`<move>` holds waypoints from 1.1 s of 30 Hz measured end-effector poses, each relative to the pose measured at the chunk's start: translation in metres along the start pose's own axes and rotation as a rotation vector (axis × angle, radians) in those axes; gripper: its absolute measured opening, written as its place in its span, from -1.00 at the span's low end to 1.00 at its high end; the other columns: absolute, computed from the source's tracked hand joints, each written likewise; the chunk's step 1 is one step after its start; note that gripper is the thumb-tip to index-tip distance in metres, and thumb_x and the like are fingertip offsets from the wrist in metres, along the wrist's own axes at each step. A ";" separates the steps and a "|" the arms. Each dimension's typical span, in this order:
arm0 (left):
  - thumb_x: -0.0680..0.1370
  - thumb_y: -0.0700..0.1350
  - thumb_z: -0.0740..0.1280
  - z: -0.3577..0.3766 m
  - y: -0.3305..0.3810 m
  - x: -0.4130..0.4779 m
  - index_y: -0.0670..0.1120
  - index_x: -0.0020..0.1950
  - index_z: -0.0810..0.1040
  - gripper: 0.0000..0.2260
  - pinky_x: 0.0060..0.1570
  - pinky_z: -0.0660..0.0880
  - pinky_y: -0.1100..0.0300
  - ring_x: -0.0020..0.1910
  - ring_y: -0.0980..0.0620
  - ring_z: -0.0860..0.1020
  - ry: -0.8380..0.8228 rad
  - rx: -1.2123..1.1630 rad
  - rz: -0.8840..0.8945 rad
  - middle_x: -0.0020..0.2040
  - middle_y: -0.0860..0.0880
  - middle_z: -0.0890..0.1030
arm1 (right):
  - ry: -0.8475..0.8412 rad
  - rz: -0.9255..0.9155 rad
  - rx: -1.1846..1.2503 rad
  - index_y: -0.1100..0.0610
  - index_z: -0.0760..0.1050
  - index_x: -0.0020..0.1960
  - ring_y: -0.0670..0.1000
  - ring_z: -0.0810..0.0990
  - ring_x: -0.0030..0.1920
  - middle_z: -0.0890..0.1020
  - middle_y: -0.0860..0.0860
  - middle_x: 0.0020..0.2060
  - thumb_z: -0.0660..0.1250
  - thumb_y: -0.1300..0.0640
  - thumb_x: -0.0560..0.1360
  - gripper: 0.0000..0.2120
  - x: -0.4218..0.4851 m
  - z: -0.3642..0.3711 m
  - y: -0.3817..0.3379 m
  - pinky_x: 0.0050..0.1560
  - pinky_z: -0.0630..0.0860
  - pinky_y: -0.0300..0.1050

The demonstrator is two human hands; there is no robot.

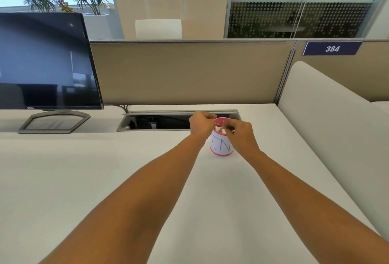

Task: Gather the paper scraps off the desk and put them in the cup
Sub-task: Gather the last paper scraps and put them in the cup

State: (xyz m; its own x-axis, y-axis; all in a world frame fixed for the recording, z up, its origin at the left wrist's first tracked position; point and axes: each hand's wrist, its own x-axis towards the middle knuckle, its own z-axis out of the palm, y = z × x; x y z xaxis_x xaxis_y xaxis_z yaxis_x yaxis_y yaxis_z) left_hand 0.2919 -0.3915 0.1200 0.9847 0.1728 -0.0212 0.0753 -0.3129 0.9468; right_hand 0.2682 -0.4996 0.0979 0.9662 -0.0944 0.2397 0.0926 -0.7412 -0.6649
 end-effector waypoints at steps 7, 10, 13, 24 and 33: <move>0.55 -0.26 0.27 -0.044 -0.047 -0.020 -0.21 0.10 0.62 -0.81 0.16 0.54 0.04 0.07 -0.12 0.59 0.026 0.144 0.040 0.10 -0.17 0.63 | -0.151 -0.060 -0.112 0.21 0.55 0.16 0.08 0.57 0.12 0.62 0.12 0.13 0.23 0.24 0.55 -0.78 -0.044 0.025 -0.040 0.29 0.45 -0.11; 0.55 -0.25 0.27 -0.070 -0.075 -0.029 -0.18 0.11 0.62 -0.81 0.11 0.51 0.12 0.06 -0.11 0.60 0.045 0.217 0.039 0.11 -0.16 0.64 | -0.210 -0.078 -0.147 0.18 0.55 0.17 0.06 0.59 0.10 0.63 0.10 0.12 0.22 0.23 0.55 -0.77 -0.064 0.042 -0.058 0.22 0.48 -0.16; 0.55 -0.26 0.27 -0.106 -0.103 -0.040 -0.17 0.14 0.60 -0.79 0.16 0.50 0.11 0.09 -0.11 0.60 0.051 0.248 0.006 0.13 -0.15 0.63 | -0.288 -0.111 -0.213 0.14 0.54 0.17 0.05 0.58 0.10 0.62 0.07 0.13 0.23 0.18 0.56 -0.77 -0.084 0.066 -0.075 0.19 0.46 -0.18; 0.51 -0.27 0.22 -0.307 -0.202 -0.087 -0.16 0.11 0.62 -0.75 0.14 0.42 0.25 0.15 -0.04 0.57 0.171 0.287 -0.089 0.13 -0.09 0.64 | -0.472 -0.281 -0.270 0.11 0.56 0.09 0.02 0.56 0.07 0.63 0.00 0.08 0.16 0.18 0.54 -0.76 -0.147 0.192 -0.184 -0.05 0.38 -0.20; 0.51 -0.33 0.17 -0.479 -0.267 -0.092 -0.18 0.10 0.61 -0.72 0.12 0.49 0.08 0.08 -0.15 0.57 0.484 0.240 -0.169 0.13 -0.13 0.63 | -0.612 -0.444 -0.230 0.15 0.53 0.12 0.05 0.50 0.16 0.59 0.05 0.11 0.15 0.18 0.56 -0.77 -0.183 0.305 -0.296 0.11 0.42 -0.10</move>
State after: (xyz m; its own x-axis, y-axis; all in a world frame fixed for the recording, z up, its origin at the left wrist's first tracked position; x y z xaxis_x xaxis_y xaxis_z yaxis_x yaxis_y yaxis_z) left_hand 0.1058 0.1237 0.0235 0.7762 0.6294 0.0372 0.3145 -0.4377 0.8423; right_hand 0.1372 -0.0608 0.0351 0.8174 0.5754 -0.0275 0.5131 -0.7491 -0.4190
